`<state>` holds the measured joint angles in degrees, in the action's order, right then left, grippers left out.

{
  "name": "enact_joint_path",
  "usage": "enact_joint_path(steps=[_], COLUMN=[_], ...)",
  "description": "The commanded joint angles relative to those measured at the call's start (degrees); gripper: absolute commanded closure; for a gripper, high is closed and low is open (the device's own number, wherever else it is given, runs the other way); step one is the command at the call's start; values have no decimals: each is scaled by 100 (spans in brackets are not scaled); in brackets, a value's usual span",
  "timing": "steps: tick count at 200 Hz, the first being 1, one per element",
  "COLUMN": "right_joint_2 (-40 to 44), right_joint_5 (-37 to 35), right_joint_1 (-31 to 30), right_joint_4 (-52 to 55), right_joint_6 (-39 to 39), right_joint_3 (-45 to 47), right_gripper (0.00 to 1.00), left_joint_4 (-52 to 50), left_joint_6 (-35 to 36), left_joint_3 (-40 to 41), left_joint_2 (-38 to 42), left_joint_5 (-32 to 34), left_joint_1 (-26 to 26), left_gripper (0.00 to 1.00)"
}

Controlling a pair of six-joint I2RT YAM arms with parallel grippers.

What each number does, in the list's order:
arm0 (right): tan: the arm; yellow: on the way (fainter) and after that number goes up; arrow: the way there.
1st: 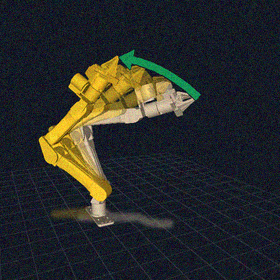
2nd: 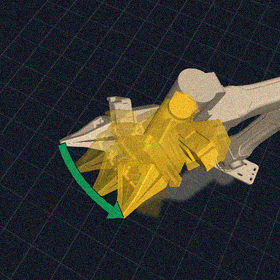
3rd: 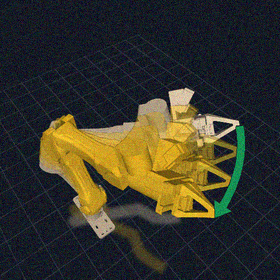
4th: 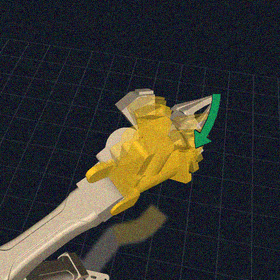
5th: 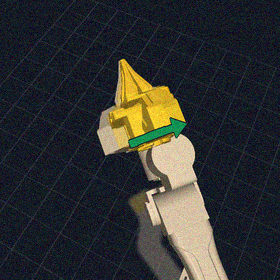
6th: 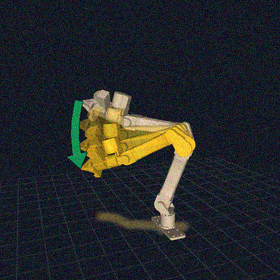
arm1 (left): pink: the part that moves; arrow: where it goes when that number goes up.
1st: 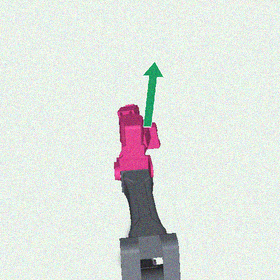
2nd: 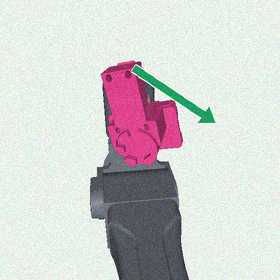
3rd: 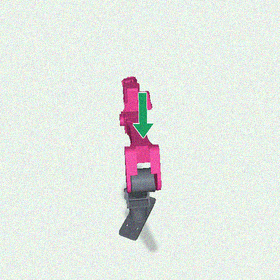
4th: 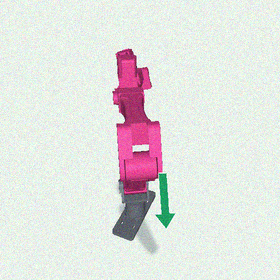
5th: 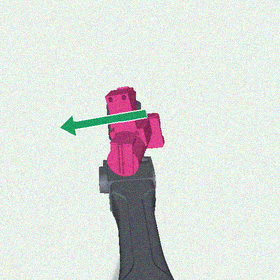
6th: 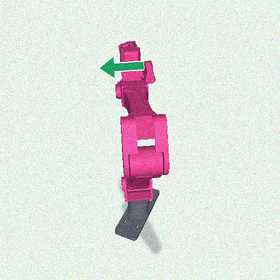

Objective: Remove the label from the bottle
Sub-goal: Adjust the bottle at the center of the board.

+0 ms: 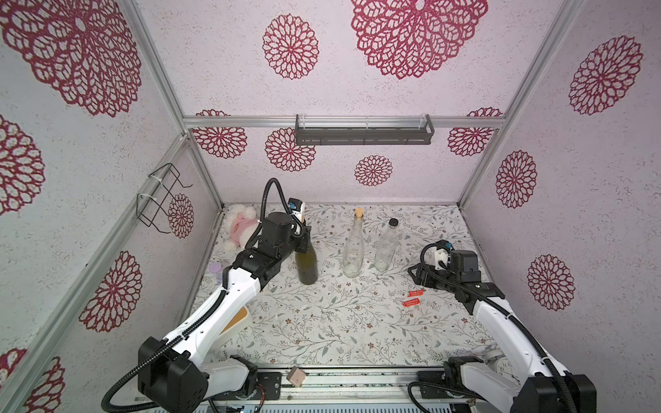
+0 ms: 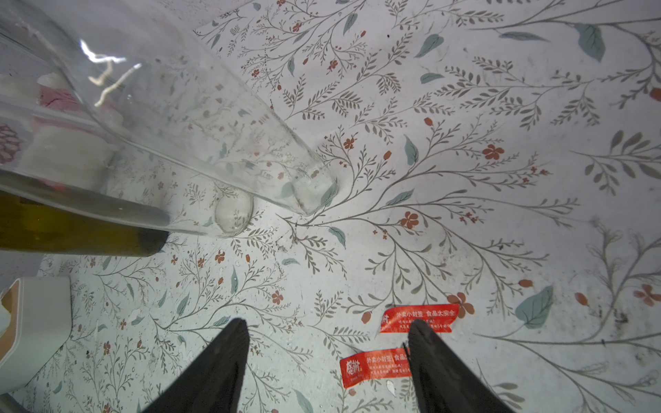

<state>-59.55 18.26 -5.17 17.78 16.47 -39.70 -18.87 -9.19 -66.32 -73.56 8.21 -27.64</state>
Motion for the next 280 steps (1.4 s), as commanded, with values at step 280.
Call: enact_joint_path(steps=[280], right_joint_2=[218], right_joint_5=[1086], right_joint_1=[-274], right_joint_4=[-382], right_joint_6=[-163], right_joint_3=[244], right_gripper=[27], left_joint_4=[-5265], left_joint_6=[-7689], left_joint_3=[-2591], left_joint_2=[-1788], left_joint_5=[7020], left_joint_1=[-3593], left_gripper=[80])
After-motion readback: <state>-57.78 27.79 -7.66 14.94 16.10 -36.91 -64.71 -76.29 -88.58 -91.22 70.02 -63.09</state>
